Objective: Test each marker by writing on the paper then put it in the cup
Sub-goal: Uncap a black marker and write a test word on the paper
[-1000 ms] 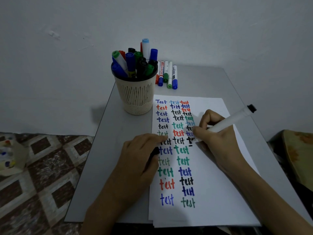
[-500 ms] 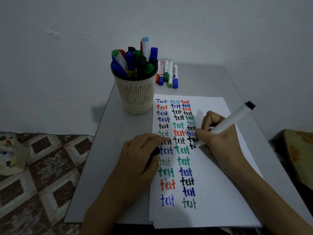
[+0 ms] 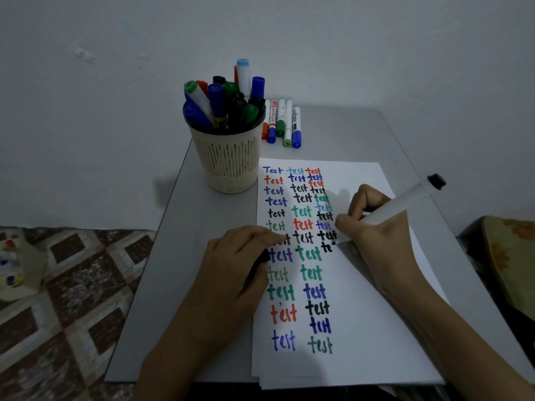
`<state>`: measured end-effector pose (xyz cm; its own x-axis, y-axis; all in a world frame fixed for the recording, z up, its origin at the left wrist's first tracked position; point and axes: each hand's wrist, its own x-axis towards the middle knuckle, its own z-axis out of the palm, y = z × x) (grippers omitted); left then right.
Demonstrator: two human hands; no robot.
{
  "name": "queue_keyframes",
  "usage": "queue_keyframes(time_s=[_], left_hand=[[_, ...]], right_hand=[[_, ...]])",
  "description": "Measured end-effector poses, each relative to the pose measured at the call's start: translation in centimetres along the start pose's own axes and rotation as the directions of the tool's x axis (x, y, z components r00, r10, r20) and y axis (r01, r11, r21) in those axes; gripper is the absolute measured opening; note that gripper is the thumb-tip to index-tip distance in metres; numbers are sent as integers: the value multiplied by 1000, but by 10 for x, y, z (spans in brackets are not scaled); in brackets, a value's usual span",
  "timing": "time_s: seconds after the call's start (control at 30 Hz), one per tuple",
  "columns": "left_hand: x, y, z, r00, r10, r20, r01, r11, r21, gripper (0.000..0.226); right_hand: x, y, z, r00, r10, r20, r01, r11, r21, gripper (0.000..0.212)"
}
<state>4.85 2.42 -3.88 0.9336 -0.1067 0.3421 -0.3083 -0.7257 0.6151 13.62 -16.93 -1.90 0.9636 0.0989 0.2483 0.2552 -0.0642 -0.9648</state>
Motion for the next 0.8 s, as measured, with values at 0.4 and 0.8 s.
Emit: queue_keyframes(time_s=[0.4, 0.8], left_hand=[[0, -2, 0, 1000, 7, -2, -7, 1000, 0, 39], [1, 2, -3, 998, -41, -47, 38, 997, -68, 41]], right_hand=[[1, -1, 0, 1000, 16, -26, -15, 999, 35, 26], [-2, -2, 1, 1000, 5, -6, -6, 999, -46, 24]])
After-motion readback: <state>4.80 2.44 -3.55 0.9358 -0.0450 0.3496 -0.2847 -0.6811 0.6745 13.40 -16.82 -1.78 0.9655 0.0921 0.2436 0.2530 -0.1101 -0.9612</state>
